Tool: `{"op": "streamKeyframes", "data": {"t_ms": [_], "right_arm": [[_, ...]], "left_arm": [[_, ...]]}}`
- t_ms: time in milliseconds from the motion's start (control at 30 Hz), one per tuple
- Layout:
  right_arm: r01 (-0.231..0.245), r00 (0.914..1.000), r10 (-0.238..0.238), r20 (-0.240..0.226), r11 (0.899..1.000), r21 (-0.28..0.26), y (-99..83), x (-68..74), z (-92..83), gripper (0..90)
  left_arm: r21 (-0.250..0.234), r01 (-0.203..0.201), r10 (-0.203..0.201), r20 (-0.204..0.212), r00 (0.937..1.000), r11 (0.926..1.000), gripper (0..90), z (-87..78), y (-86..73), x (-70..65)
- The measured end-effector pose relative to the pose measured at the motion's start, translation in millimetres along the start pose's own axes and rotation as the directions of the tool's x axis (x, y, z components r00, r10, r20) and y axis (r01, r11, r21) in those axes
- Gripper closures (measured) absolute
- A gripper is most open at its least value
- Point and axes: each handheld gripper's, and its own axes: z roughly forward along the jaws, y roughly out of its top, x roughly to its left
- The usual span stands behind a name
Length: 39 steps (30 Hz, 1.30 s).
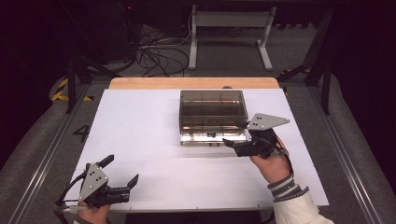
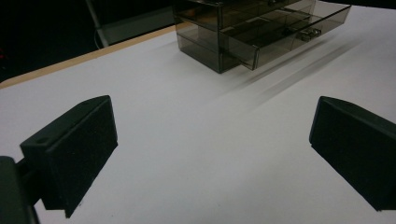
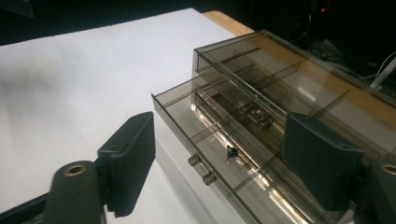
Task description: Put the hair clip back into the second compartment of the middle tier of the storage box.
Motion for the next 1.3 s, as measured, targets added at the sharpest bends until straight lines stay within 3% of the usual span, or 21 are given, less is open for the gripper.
{"op": "streamKeyframes", "data": {"t_ms": [167,567,1133,1300], "right_arm": [[0.013,0.9998,-0.013,0.015,1.0,-0.029,-10.1,-0.1,-17.7,20.6],[-0.019,0.9992,0.021,0.034,0.999,-0.041,-43.5,-3.7,-41.3,13.5],[-0.07,0.9973,0.071,0.018,0.997,-0.042,-90.6,0.8,-47.6,10.2],[-0.104,0.9945,0.105,0.006,0.993,-0.058,-103.0,-0.2,-46.3,7.2]], "left_arm": [[0.004,0.001,-0.001,0.0,1.0,1.0,1.7,0.9,-0.1,0.5],[0.003,0.004,-0.004,-0.002,1.0,1.0,1.7,1.1,0.1,-0.7],[0.005,0.004,-0.004,0.0,1.0,1.0,1.7,1.9,-0.1,-1.4],[0.005,0.004,-0.004,0.0,1.0,1.0,1.7,1.6,-0.3,-1.4]]}}
